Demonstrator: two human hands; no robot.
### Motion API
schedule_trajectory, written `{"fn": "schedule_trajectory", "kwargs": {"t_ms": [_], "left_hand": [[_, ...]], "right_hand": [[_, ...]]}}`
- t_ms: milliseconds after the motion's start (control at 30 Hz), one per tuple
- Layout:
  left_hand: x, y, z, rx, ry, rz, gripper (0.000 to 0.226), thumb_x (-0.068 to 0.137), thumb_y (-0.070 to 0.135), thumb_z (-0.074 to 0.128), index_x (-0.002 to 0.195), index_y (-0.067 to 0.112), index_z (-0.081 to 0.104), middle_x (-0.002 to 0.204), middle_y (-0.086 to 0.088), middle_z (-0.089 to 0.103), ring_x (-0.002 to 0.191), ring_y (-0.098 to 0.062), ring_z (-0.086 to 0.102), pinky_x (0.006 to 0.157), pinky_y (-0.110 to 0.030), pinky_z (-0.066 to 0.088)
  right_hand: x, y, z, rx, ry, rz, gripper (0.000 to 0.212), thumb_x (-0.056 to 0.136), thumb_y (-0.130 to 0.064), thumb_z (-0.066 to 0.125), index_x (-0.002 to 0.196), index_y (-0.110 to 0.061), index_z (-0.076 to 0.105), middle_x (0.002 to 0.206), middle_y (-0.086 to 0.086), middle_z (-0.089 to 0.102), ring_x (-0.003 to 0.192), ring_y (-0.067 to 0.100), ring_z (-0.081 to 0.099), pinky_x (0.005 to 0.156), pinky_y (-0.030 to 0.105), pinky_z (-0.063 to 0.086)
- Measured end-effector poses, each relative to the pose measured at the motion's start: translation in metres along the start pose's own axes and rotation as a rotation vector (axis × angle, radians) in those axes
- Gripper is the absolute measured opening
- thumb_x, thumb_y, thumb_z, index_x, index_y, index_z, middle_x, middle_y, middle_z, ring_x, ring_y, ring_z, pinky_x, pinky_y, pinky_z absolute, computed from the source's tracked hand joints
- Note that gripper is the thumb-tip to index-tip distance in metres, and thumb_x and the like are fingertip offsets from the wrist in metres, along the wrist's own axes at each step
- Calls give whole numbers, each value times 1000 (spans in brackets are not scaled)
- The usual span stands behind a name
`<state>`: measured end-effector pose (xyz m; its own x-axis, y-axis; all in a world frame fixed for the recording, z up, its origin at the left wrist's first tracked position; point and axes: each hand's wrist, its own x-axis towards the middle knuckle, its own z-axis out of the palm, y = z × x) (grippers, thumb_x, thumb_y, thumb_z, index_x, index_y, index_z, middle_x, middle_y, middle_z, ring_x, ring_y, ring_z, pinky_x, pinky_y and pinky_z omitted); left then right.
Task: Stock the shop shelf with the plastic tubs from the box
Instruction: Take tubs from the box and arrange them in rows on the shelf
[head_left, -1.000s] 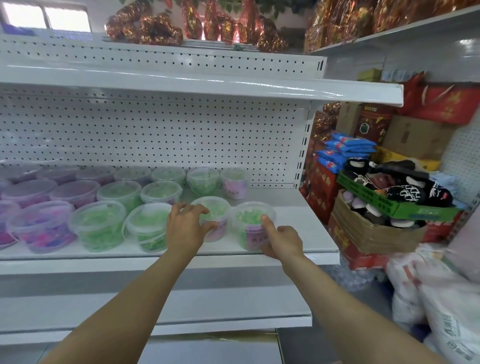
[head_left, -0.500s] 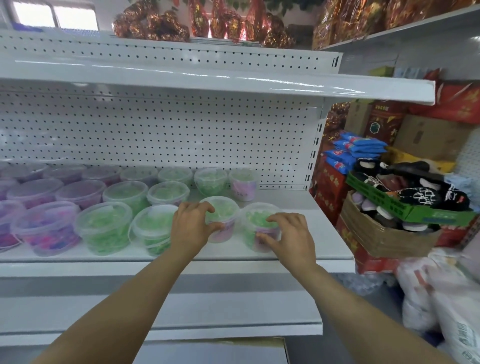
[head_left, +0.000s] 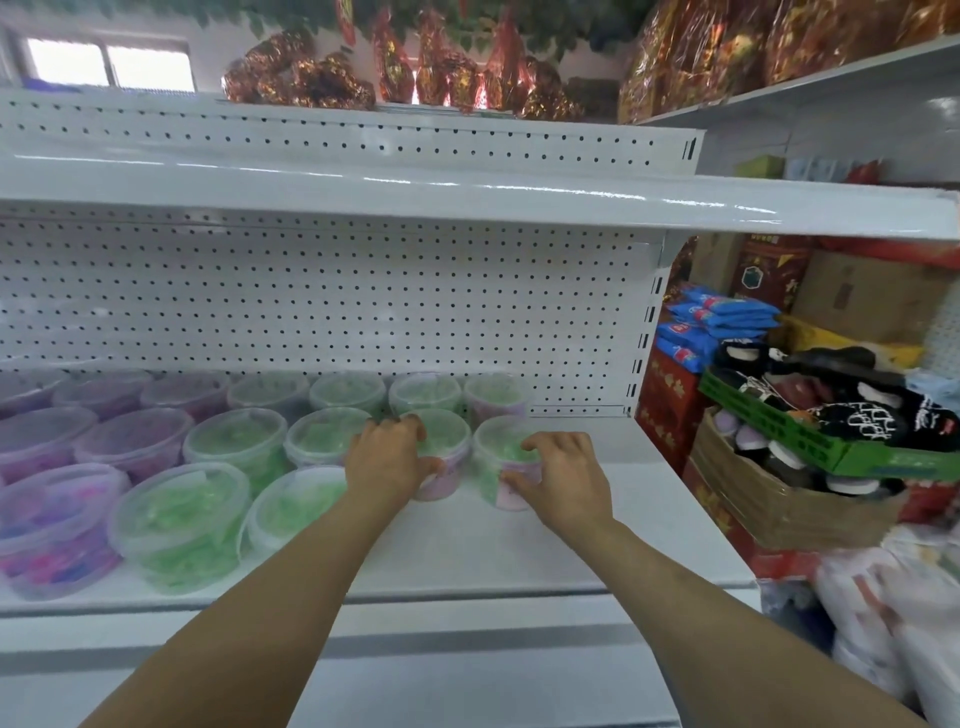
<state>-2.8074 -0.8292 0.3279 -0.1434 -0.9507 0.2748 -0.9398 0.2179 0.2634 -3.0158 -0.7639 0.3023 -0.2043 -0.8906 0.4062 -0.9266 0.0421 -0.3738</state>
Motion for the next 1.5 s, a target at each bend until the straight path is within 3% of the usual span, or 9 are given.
{"fn": "schedule_trajectory", "kwargs": {"t_ms": [233,467,733,1000,1300,1500], "left_hand": [[1,0,1,-28,-15,-26,56,72,58,72,115,25,59,115,-2,61,114,-28,50,92,-35,39],[-20,22,-8,-21,-66,-81,66,83,58,61,132,16,48,135,-8,52,126,-31,42,101,-41,37],[-85,108,-48,-109,28,-74,69,91,63,40,135,10,48,133,-16,54,127,-34,44,102,-43,36],[-161,203,-66,-129,74,-48,66,91,63,42,133,12,48,134,-16,52,125,-35,46,99,-44,42],[-240,287,1,-117,-84,3,63,92,62,40,128,12,52,128,-13,55,117,-34,49,93,-43,42],[-281,309,77,-94,-279,1,66,91,64,39,127,11,52,129,-13,55,118,-34,50,96,-44,44]], "right_hand": [[11,-3,4,-49,-65,18,51,88,-53,62,128,-24,54,128,-5,56,129,18,33,86,33,48],[7,-1,-27,-57,-258,-55,61,95,-50,52,144,-17,40,146,5,43,140,24,27,107,41,39],[-35,29,-122,-5,-214,-52,62,98,-56,40,147,-19,37,152,10,38,139,30,33,111,42,35],[-94,94,-213,-5,-217,-76,67,95,-63,36,145,-19,42,149,10,45,140,30,35,110,44,37],[-172,189,-237,-43,-289,22,62,96,-61,35,139,-19,48,141,13,51,129,33,46,99,41,41],[-239,260,-198,-53,-455,176,65,97,-61,36,142,-16,46,145,13,49,132,33,45,105,42,40]]}}
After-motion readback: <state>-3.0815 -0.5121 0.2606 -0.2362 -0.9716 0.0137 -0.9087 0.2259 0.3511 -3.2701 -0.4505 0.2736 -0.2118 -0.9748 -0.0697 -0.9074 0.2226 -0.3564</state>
